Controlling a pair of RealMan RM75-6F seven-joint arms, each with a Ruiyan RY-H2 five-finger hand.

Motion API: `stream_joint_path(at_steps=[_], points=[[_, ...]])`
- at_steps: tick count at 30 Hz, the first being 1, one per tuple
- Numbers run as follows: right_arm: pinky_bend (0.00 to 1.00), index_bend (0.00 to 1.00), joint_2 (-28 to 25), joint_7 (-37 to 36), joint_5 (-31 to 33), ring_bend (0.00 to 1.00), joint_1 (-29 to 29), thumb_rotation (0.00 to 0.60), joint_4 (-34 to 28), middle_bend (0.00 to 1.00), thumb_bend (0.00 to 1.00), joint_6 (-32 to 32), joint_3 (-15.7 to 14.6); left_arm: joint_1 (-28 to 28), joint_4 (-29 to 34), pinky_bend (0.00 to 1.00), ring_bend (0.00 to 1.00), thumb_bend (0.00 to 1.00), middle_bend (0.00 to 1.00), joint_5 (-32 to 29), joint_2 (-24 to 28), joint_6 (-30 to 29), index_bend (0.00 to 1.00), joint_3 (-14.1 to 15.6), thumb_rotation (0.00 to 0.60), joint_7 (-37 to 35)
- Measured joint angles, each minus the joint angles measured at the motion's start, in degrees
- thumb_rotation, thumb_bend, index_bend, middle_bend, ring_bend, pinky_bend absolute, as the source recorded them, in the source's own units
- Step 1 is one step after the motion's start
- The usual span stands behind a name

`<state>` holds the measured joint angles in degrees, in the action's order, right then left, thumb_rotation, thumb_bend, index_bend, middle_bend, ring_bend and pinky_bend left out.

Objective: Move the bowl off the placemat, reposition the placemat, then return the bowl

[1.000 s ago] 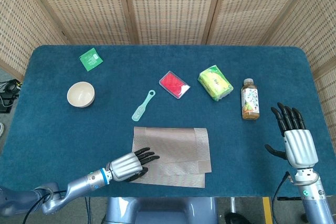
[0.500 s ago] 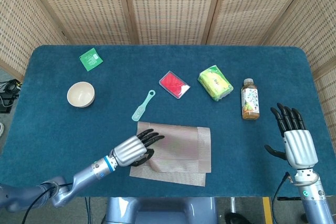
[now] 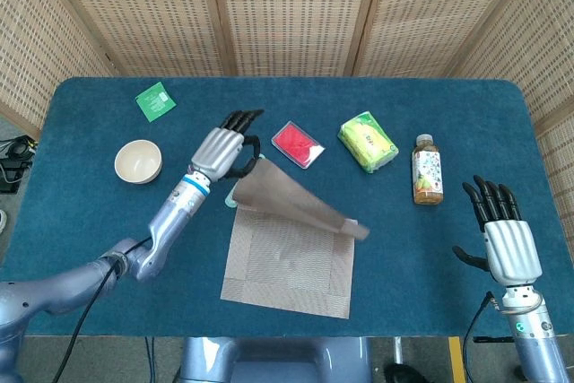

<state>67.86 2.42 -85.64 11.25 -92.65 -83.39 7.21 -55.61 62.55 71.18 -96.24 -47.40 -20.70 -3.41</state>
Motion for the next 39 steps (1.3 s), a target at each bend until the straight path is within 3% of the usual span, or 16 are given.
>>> stream_joint_path(at_steps=[10, 12, 14, 15, 20, 26, 33, 39], points=[[0.00, 0.03, 0.3, 0.6, 0.7, 0.00, 0.2, 0.600, 0.3, 0.00, 0.00, 0.5, 0.1, -3.7, -16.2, 0.00, 0.00, 0.57, 0.00, -10.0, -4.9, 5.8, 0.72, -3.9, 0.600, 1.6], [0.00, 0.03, 0.4, 0.8, 0.8, 0.00, 0.2, 0.600, 0.3, 0.00, 0.00, 0.7, 0.1, -4.0, -18.8, 0.00, 0.00, 0.39, 0.00, -10.7, -5.9, 6.3, 0.50, -4.2, 0.600, 0.6], [0.00, 0.03, 0.5, 0.9, 0.9, 0.00, 0.3, 0.600, 0.3, 0.00, 0.00, 0.8, 0.1, -4.3, -20.7, 0.00, 0.00, 0.09, 0.00, -11.1, -6.7, 6.7, 0.12, -4.4, 0.600, -0.3], [0.00, 0.03, 0.5, 1.0, 1.0, 0.00, 0.3, 0.600, 0.3, 0.00, 0.00, 0.8, 0.1, -4.4, -21.6, 0.00, 0.00, 0.02, 0.00, -11.3, -7.1, 7.2, 0.03, -4.4, 0.600, -0.9], [0.00, 0.03, 0.7, 1.5, 1.0, 0.00, 0.4, 0.600, 0.4, 0.00, 0.00, 1.1, -0.1, -4.2, -21.9, 0.00, 0.00, 0.00, 0.00, -11.3, -6.4, 9.5, 0.00, -4.5, 0.600, -4.6], [0.00, 0.04, 1.3, 2.5, -1.1, 0.00, 0.5, 0.600, 0.7, 0.00, 0.00, 1.1, -1.3, -0.6, -13.5, 0.00, 0.00, 0.00, 0.00, -8.8, -0.3, 3.1, 0.00, -3.5, 0.600, -4.1], [0.00, 0.11, 2.4, 3.0, -7.8, 0.00, 1.8, 0.600, 5.2, 0.00, 0.00, 1.7, -4.0, 7.4, 7.6, 0.00, 0.00, 0.00, 0.00, -11.2, 11.3, -8.6, 0.00, -2.3, 0.600, 12.0], [0.00, 0.16, 2.9, 0.6, -15.4, 0.00, 4.9, 0.600, 8.6, 0.00, 0.00, 3.4, -6.9, 17.3, 26.5, 0.00, 0.00, 0.00, 0.00, -12.9, 22.0, -19.4, 0.00, 0.3, 0.600, 18.8]])
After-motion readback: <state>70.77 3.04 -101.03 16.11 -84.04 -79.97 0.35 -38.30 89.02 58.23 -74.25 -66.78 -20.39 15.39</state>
